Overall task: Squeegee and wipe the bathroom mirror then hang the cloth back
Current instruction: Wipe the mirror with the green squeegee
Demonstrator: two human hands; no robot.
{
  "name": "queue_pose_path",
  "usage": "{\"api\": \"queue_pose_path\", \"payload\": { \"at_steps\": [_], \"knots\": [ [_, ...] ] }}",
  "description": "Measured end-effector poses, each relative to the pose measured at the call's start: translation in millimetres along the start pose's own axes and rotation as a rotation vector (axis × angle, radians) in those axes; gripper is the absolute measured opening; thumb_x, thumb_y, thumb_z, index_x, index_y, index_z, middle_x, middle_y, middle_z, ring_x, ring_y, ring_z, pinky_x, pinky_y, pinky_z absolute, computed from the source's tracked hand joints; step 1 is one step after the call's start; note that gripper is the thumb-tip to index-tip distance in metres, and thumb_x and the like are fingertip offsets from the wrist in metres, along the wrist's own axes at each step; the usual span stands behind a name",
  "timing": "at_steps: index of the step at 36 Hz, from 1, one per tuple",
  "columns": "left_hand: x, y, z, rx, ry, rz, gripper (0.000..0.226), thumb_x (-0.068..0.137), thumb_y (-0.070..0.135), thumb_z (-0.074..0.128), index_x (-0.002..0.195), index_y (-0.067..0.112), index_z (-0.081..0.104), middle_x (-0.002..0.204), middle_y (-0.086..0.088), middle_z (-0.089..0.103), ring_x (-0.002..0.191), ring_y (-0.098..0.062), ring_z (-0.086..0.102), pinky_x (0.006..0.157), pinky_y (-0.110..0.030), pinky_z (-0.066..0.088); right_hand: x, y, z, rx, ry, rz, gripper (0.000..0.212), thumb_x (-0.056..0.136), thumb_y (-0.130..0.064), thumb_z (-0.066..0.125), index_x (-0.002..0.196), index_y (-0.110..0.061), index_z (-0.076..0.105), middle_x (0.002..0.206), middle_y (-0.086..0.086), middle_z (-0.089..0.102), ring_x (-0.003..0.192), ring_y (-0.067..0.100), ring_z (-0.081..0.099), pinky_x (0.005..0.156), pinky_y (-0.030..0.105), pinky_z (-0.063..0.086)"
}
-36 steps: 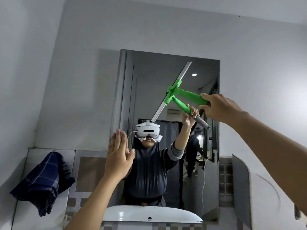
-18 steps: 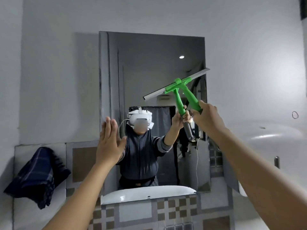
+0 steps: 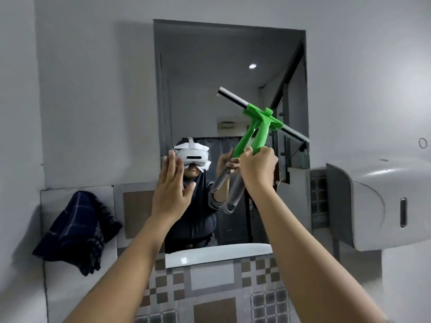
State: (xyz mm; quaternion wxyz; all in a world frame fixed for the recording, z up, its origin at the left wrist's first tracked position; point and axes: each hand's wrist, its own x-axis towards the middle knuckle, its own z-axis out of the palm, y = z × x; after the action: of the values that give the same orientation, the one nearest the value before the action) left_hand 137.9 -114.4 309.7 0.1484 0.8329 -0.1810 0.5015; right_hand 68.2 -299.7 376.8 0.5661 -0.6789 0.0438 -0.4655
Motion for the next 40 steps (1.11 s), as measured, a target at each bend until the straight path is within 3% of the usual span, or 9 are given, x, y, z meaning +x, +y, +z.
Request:
{"api": "queue_pose_path", "payload": {
  "at_steps": [3,8,11,18,22,25,32,36,40],
  "knots": [
    [-9.2,-11.1,-5.0,0.017,0.029,-0.028,0.079,0.093,0.033,0.047,0.142,0.015,-0.013,0.151,0.0,-0.02,0.14,-0.017,-0.018,0.112,-0.025,-0.006,-16.4,-19.9,25.0,0.096,-0.028,0.039,0.027,0.093,-0.026,0.05,0.095,0.0,0.058,0.073,0.002,0.055,0.059,0.015,0.055,0.059,0.031,0.045],
    [-12.6,-8.7,-2.0,0.009,0.039,-0.028,0.074,0.095,0.028,0.046,0.142,0.011,-0.009,0.151,-0.004,-0.015,0.142,-0.021,-0.013,0.115,-0.029,-0.004,-31.4,-39.3,38.7,0.031,-0.076,-0.004,0.028,0.094,-0.03,0.047,0.104,-0.004,0.054,0.082,-0.002,0.045,0.086,0.027,0.061,0.073,0.039,0.049],
    [-14.4,15.4,6.5,-0.002,0.058,-0.024,0.069,0.093,0.03,0.039,0.143,0.008,-0.002,0.152,-0.006,-0.009,0.141,-0.017,-0.011,0.116,-0.03,0.0,-28.4,-34.1,30.1,-0.105,-0.156,-0.133,0.027,0.095,-0.03,0.045,0.107,-0.007,0.052,0.093,0.004,0.056,0.089,0.028,0.062,0.067,0.035,0.044],
    [-29.1,35.3,21.5,-0.054,0.042,-0.08,0.073,0.097,0.03,0.04,0.141,0.019,-0.017,0.15,0.004,-0.024,0.139,-0.011,-0.022,0.115,-0.025,-0.003,-17.0,-7.4,12.2,-0.339,-0.241,-0.398,0.029,0.095,-0.026,0.043,0.114,-0.004,0.045,0.094,0.01,0.065,0.072,0.026,0.06,0.051,0.029,0.035],
    [-42.8,34.1,31.5,-0.091,0.048,-0.151,0.076,0.095,0.026,0.046,0.143,0.019,-0.011,0.153,0.002,-0.017,0.141,-0.015,-0.017,0.117,-0.032,0.009,-10.5,14.8,1.7,-0.534,-0.291,-0.552,0.042,0.095,-0.027,0.043,0.129,-0.004,0.036,0.096,0.012,0.065,0.079,0.03,0.064,0.056,0.032,0.04],
    [-47.1,31.9,37.0,-0.129,0.072,-0.183,0.077,0.092,0.021,0.051,0.145,0.016,-0.004,0.155,-0.003,-0.007,0.143,-0.019,-0.009,0.115,-0.041,0.02,3.3,22.9,-7.1,-0.632,-0.291,-0.655,0.045,0.094,-0.033,0.045,0.128,-0.005,0.036,0.095,0.011,0.065,0.077,0.032,0.063,0.055,0.032,0.04],
    [-44.1,20.2,32.6,-0.089,0.087,-0.205,0.076,0.093,0.019,0.05,0.141,0.014,-0.009,0.152,-0.001,-0.01,0.139,-0.017,-0.015,0.115,-0.034,0.0,44.0,13.5,-47.0,-0.881,-0.267,-0.912,0.051,0.091,-0.029,0.049,0.135,-0.009,0.032,0.098,0.008,0.066,0.079,0.03,0.065,0.058,0.031,0.042],
    [-42.9,31.0,34.6,-0.065,0.082,-0.234,0.075,0.094,0.022,0.046,0.138,0.013,-0.014,0.151,0.001,-0.014,0.137,-0.015,-0.018,0.116,-0.033,0.0,74.4,12.2,-76.8,-0.988,-0.263,-1.014,0.053,0.09,-0.025,0.048,0.139,-0.011,0.031,0.104,0.008,0.067,0.083,0.031,0.065,0.059,0.029,0.038],
    [-40.4,27.0,39.5,-0.023,0.048,-0.307,0.068,0.092,0.039,0.027,0.145,0.011,-0.005,0.156,-0.006,-0.007,0.143,-0.02,-0.011,0.118,-0.044,0.01,95.4,17.6,-102.0,-1.017,-0.265,-1.031,0.051,0.092,-0.032,0.048,0.138,-0.014,0.033,0.107,0.009,0.067,0.09,0.032,0.065,0.066,0.032,0.041]
  ]
}}
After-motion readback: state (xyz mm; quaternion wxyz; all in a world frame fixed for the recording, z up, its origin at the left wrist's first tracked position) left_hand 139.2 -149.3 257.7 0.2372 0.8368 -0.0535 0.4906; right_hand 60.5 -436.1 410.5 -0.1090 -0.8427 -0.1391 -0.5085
